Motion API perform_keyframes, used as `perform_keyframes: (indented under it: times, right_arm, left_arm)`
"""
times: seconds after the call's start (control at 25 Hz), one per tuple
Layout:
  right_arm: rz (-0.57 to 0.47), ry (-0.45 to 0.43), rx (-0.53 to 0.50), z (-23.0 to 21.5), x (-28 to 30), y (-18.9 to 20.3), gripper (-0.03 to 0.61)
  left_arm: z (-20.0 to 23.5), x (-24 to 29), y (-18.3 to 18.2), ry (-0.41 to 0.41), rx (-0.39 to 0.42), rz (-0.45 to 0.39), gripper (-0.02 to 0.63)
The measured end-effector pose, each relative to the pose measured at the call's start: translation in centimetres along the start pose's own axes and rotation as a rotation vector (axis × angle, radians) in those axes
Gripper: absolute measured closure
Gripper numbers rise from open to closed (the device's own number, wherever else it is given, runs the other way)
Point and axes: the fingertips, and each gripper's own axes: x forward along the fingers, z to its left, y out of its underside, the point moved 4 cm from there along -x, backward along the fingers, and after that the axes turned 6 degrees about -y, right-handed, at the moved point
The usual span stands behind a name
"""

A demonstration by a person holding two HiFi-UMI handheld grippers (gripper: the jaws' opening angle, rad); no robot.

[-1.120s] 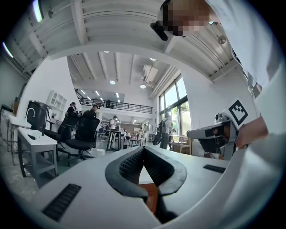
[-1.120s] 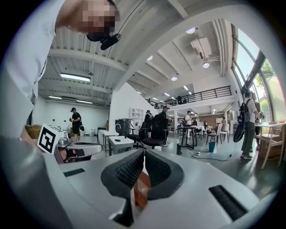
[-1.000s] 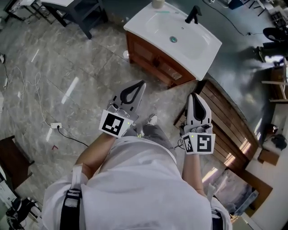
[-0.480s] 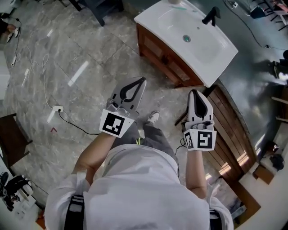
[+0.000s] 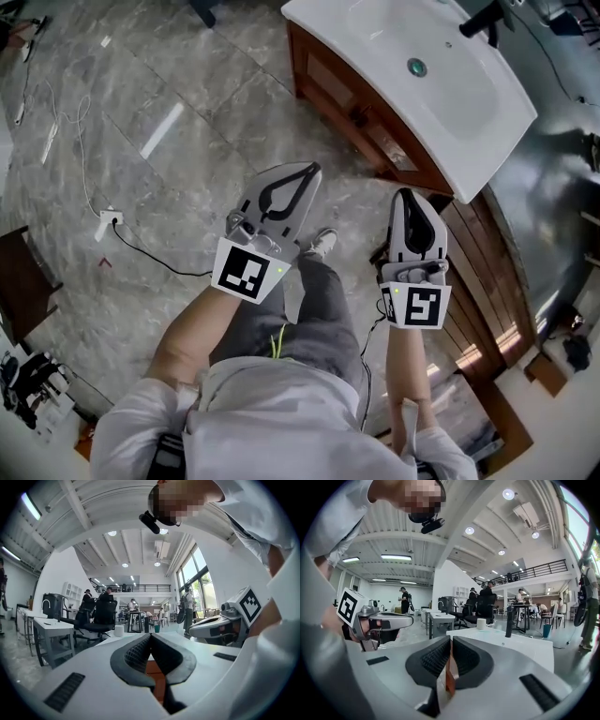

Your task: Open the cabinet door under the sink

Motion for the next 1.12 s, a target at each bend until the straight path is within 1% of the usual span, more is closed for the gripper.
perform_keyframes:
  times: [0.16,0.28,0.36,0.44,0.56,0.88,1.12]
  right_arm:
    - [0.018,-0.001,-0.004,-0.8,2.9,5.2,0.540]
    - [0.033,-0.013,0.001,-1.3,4.9,9.1,0.540]
    - [0.040,-0.020,0.000,-1.8,6.2,11.6,0.538]
    - [0.053,-0.020,-0.007,-2.2,7.4,14.1,0.540]
    - [0.079,-0.026,-0.009,-2.5,8.7,17.9,0.539]
    - [0.104,-0.041,-0.004,-4.0,13.0,26.7,0.538]
    - [0.109,-0.038,-0.015,-4.6,15.6,31.5,0.537]
  left_arm:
    - [0.8,2.3,5.1,0.023,0.034,0.030,0.600]
    - [1.8,3.7,8.6,0.020,0.060,0.022,0.600]
    - [2.8,4.8,11.0,0.002,0.072,0.005,0.600]
    - [3.6,5.7,13.6,-0.016,0.061,-0.001,0.600]
    - [3.8,6.8,17.3,-0.020,0.044,0.003,0.600]
    - [2.9,9.5,25.7,0.034,0.061,0.030,0.600]
    - [3.0,11.1,30.9,0.049,0.059,0.029,0.600]
